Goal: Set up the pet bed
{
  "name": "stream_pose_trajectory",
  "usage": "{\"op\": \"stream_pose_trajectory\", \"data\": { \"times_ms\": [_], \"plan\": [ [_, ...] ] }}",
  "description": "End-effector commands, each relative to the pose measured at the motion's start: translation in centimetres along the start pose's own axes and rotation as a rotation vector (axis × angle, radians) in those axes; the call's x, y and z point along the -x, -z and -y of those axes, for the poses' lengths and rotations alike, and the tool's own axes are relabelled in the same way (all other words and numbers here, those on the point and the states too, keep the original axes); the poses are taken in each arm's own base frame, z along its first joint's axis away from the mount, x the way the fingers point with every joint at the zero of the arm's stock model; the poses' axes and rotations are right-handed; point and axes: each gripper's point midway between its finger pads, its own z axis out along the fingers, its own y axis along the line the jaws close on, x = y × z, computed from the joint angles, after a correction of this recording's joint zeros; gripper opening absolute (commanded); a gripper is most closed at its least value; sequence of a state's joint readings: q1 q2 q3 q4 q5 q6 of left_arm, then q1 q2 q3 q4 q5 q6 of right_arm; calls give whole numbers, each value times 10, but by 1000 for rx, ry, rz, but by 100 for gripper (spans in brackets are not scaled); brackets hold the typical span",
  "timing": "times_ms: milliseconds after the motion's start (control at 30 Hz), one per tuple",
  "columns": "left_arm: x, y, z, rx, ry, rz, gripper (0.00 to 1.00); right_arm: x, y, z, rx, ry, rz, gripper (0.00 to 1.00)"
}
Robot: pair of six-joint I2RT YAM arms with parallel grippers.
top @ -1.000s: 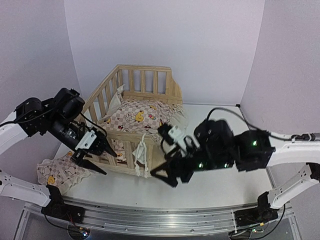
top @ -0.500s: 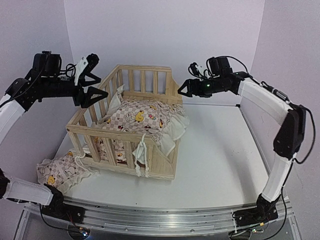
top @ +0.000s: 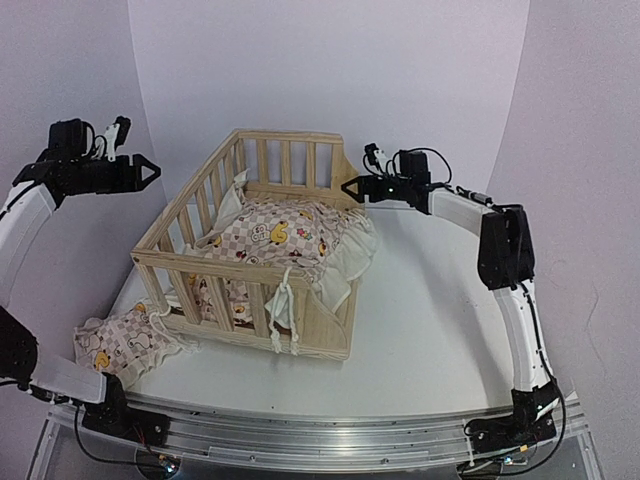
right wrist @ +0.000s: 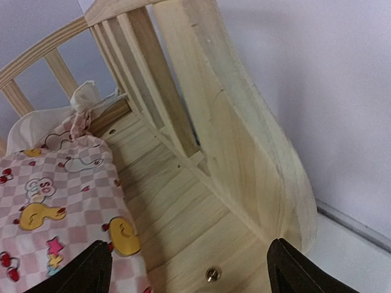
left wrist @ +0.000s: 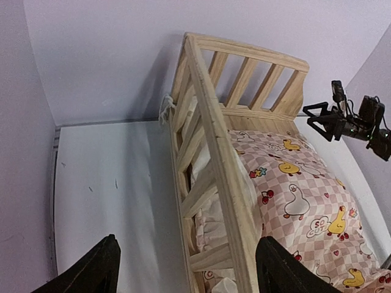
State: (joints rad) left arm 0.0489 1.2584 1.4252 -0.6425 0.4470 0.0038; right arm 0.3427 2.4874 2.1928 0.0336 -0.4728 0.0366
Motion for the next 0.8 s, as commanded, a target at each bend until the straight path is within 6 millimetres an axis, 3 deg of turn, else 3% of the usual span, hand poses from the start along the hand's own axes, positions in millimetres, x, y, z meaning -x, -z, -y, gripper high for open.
{"op": "stream_pose_trajectory", "data": {
  "times_ms": [0,100,200,267,367,433,500,600,633,767],
  "plan": [
    [-8,-9,-29,37,107,0,77,46,-11,21,-3,80,244,89],
    [-24,-14,-41,52,104,-33,72,55,-8,24,-6,104,305,87],
    [-35,-16,-33,5,61,-52,70,66,6,5,51,152,327,87],
    [-31,-11,-21,-56,22,-40,69,69,18,-8,90,179,330,87],
    [-11,-3,1,-168,-22,0,69,79,32,-13,91,210,340,88],
    [9,-2,5,-191,-37,30,69,86,35,-6,64,227,358,89],
    [19,-7,6,-200,-39,34,70,90,34,14,18,218,379,89],
    [21,-26,21,-226,-117,5,71,92,26,42,-22,185,418,89],
    [20,-32,28,-235,-146,-4,72,78,16,51,-22,166,408,89],
    [15,-53,58,-314,-180,-45,74,60,1,58,9,100,405,86]
  ]
}}
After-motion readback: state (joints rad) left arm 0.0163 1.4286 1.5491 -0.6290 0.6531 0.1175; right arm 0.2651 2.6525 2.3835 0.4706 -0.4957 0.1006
